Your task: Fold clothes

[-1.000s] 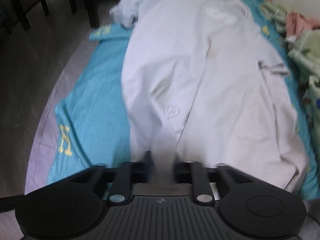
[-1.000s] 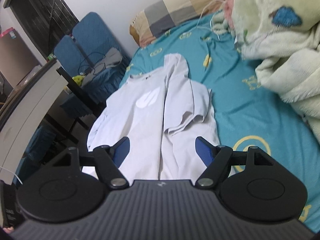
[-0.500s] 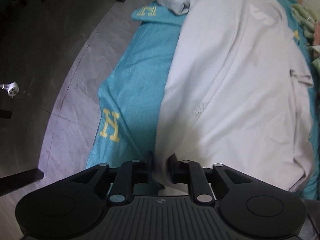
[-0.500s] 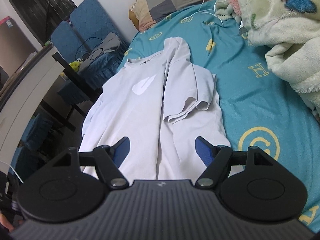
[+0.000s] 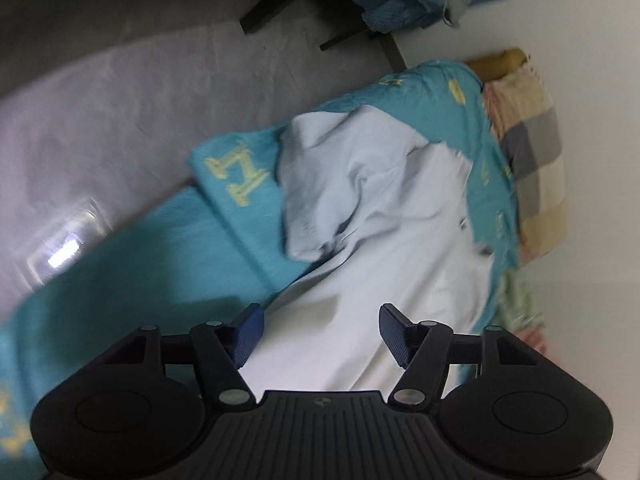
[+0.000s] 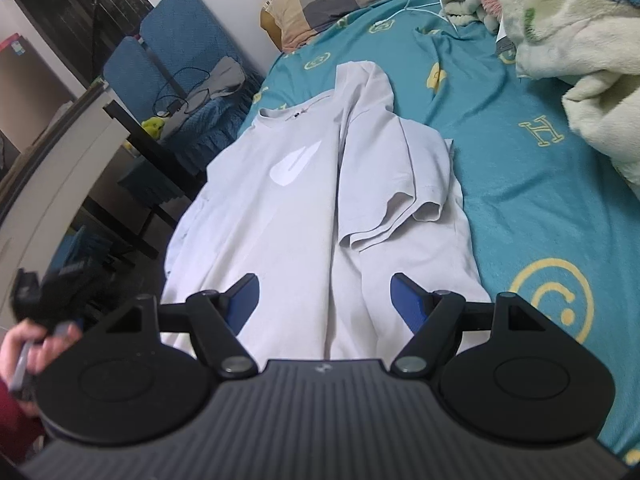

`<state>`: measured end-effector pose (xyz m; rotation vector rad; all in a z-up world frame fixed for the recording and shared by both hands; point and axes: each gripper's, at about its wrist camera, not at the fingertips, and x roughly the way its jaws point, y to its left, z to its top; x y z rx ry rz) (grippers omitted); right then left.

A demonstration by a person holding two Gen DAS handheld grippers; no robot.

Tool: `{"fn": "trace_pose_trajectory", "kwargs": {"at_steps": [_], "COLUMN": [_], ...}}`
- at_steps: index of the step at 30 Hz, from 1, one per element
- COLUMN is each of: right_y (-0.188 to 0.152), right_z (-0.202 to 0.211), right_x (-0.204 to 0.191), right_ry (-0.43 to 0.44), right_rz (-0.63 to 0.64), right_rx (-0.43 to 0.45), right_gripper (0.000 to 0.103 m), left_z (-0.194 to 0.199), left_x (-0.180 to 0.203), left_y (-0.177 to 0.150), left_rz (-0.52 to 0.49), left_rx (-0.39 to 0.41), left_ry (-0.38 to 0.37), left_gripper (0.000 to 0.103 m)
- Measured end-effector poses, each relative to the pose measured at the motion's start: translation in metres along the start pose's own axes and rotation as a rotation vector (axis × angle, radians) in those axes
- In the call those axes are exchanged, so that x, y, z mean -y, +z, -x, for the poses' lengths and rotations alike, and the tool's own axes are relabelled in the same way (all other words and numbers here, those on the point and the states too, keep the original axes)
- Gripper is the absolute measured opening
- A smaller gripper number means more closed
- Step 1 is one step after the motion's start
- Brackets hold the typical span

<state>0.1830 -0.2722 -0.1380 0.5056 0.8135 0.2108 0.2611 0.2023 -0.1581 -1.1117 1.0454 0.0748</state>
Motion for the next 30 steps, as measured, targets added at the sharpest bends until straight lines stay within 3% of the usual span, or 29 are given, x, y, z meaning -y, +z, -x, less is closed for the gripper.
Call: {"fn": "trace_pose_trajectory", "kwargs": {"at_steps": [5, 11, 14, 16, 17, 18, 21, 25, 30], "right_y": [0.004, 0.006, 0.005, 0.005, 0.005, 0.005, 0.006, 0.007, 0.009], "right_z": [-0.017, -0.037, -0.043, -0.044, -0.044, -0.044, -0.044, -0.043, -0.037], "right_x": [0.005, 0.014, 0.015, 0.015, 0.015, 0.016, 0.016, 0.016, 0.016], "right_ry": [0.012, 0.017, 0.018, 0.016, 0.015, 0.013, 0.012, 0.015, 0.023], "right_rz": [-0.011, -0.044, -0.050, -0.046, -0.046, -0.048, -0.054, -0.057, -0.059], "right_rx": [-0.013, -0.043, -0.052, -0.054, -0.055, -0.054, -0.048, -0.041, -0.019], "right_gripper": [0.074, 0.074, 0.074, 0.074, 0.074, 0.074, 0.074, 0.074, 0.074], "left_z": [-0.043, -0.062, -0.072, -0.078, -0.079, -0.081, -0.066, -0.042, -0.021], "left_x": [-0.003, -0.009, -0.010, -0.010, -0.009, -0.009, -0.009, 0.024, 0.103], "left_y": [0.018, 0.042, 0.054, 0.060, 0.063, 0.066, 0.073, 0.083, 0.087], "left_rz": [0.087, 0.125, 0.139, 0.114, 0.097, 0.081, 0.006, -0.142, -0.442], "left_rx": [0.080, 0.205, 0.264, 0.274, 0.271, 0.266, 0.283, 0.374, 0.509], "left_ry": [-0.059, -0.076, -0.080, -0.068, -0.066, -0.064, -0.036, 0.055, 0.289], "left_gripper": [0.065, 0.064, 0.056, 0.043, 0.020, 0.007, 0.002, 0.002, 0.002]}}
